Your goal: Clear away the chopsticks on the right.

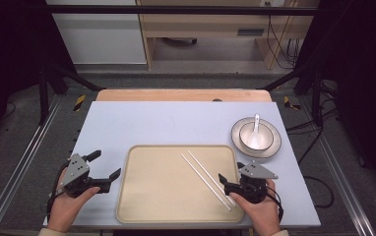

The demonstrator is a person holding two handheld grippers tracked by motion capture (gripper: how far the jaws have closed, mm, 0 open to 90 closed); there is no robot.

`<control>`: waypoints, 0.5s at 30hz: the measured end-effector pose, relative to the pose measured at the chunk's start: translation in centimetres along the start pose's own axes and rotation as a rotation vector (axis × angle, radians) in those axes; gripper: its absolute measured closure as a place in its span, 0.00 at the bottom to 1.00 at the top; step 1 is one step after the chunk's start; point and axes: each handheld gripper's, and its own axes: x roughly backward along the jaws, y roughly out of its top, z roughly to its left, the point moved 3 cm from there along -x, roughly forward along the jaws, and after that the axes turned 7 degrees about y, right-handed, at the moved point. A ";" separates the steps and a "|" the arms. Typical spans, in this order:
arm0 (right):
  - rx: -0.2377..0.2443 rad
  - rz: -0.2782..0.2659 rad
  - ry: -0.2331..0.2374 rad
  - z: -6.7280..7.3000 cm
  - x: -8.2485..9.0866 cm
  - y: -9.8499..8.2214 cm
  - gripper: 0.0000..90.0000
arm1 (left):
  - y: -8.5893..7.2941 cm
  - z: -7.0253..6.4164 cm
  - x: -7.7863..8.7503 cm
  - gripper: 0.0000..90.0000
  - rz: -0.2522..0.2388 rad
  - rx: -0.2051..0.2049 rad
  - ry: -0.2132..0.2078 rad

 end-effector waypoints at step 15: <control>0.006 -0.198 -0.030 -2.6 3.0 0.8 0.06 | 3.8 -8.3 -7.5 0.62 0.109 -0.068 -0.223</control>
